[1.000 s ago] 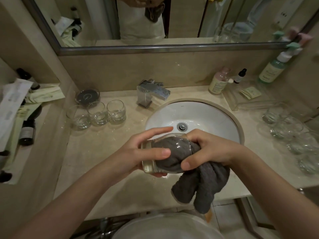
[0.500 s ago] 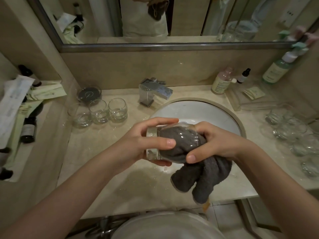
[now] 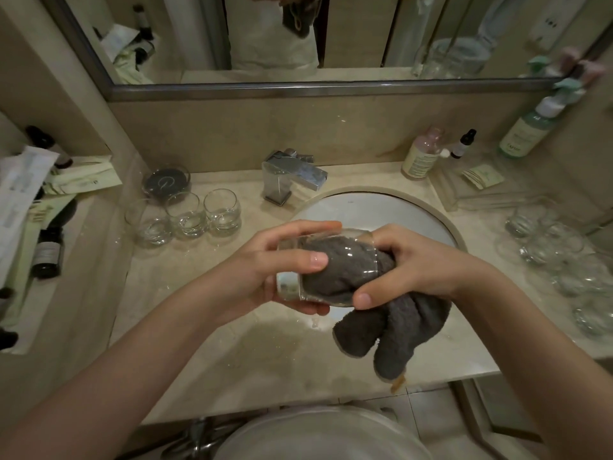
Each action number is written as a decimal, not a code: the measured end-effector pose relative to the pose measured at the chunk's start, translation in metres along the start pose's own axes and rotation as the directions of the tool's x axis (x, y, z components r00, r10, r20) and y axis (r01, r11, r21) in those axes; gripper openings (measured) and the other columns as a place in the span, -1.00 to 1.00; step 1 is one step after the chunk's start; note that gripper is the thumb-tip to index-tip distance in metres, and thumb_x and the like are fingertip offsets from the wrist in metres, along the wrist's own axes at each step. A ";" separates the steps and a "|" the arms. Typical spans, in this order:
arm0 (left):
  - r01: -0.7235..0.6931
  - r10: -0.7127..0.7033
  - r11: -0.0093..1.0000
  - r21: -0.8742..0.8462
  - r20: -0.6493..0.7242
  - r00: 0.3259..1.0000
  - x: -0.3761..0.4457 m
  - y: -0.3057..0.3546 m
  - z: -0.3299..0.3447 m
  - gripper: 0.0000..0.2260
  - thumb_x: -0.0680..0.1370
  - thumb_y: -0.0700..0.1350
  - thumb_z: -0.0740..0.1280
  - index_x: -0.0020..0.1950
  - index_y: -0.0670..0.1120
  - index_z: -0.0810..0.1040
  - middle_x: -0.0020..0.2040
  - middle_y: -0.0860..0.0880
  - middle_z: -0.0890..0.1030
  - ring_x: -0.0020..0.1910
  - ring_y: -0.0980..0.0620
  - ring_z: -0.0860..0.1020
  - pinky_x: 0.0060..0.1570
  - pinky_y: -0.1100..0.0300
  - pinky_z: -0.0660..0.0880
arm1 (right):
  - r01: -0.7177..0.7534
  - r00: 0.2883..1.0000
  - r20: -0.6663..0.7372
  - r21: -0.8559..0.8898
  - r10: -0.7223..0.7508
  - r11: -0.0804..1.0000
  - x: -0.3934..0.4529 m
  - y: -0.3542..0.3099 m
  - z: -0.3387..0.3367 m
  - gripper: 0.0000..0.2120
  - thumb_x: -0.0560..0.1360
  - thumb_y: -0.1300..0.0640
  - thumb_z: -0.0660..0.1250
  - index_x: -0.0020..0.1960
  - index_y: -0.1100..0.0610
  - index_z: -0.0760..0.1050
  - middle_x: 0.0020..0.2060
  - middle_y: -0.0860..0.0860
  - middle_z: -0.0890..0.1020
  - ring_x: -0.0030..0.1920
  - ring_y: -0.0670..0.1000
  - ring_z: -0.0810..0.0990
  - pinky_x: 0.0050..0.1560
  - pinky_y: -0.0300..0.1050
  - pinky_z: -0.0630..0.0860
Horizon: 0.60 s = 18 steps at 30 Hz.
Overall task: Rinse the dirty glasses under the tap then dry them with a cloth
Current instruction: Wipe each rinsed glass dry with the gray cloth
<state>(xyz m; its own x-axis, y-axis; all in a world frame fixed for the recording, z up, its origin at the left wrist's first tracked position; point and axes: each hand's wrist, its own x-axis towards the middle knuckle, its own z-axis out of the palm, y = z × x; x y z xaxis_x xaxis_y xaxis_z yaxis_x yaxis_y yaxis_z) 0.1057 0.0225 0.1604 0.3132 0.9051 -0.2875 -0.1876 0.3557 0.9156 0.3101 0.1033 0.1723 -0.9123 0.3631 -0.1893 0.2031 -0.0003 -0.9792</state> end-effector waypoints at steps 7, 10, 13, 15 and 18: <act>-0.338 0.410 0.604 0.721 0.082 0.908 -0.006 0.007 0.000 -0.43 0.25 0.08 0.58 0.25 0.23 0.56 0.17 0.23 0.60 0.18 0.18 0.58 0.13 0.30 0.51 | -0.041 0.998 0.052 0.279 0.027 0.959 0.001 0.017 -0.003 -0.56 0.17 0.00 0.64 -0.05 0.18 0.65 -0.18 0.06 0.66 -0.17 0.00 0.64 -0.12 -0.20 0.55; -0.128 0.146 0.956 0.264 -0.050 0.988 -0.004 0.009 0.002 -0.50 0.23 -0.15 0.57 0.14 0.13 0.66 0.02 0.09 0.69 -0.16 -0.08 0.69 -0.30 0.14 0.62 | -0.029 0.999 0.042 0.147 0.023 0.989 0.002 0.005 -0.001 -0.74 0.17 0.12 0.55 -0.14 0.09 0.67 -0.26 -0.04 0.64 -0.21 -0.07 0.61 -0.15 -0.26 0.51; 0.076 -0.076 0.997 -0.004 -0.019 0.997 -0.001 0.002 -0.001 -0.59 0.24 -0.05 0.52 0.09 0.08 0.69 -0.08 -0.10 0.70 -0.36 -0.16 0.65 -0.44 0.20 0.54 | -0.029 0.998 0.051 -0.001 0.029 1.000 0.005 -0.004 0.000 -0.82 0.25 0.16 0.54 -0.16 0.06 0.65 -0.26 -0.07 0.64 -0.20 -0.08 0.63 -0.16 -0.27 0.52; 0.053 -0.052 0.999 0.009 -0.058 0.997 -0.001 -0.001 -0.003 -0.57 0.25 -0.02 0.52 0.12 0.14 0.66 0.03 -0.05 0.68 -0.24 -0.13 0.68 -0.34 0.17 0.59 | -0.031 0.999 0.029 -0.003 0.031 1.000 0.007 -0.001 -0.001 -0.84 0.28 0.19 0.53 -0.16 0.06 0.64 -0.25 -0.04 0.64 -0.20 -0.07 0.62 -0.16 -0.25 0.52; -0.176 0.220 0.897 0.406 -0.065 0.973 -0.004 0.000 -0.007 -0.42 0.21 0.05 0.55 0.22 0.26 0.57 0.17 0.16 0.62 0.10 0.09 0.64 0.02 0.22 0.59 | -0.051 0.998 -0.013 0.163 0.054 0.985 0.009 0.011 0.000 -0.83 0.24 0.14 0.50 -0.17 0.09 0.66 -0.24 0.01 0.64 -0.20 -0.04 0.62 -0.15 -0.23 0.52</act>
<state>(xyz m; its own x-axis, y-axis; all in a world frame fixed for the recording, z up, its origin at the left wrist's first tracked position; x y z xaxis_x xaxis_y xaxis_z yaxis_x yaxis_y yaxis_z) 0.0979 0.0206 0.1597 0.2030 0.9744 -0.0965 0.1551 0.0654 0.9857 0.3040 0.1068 0.1594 -0.8954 0.3743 -0.2413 0.1893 -0.1704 -0.9670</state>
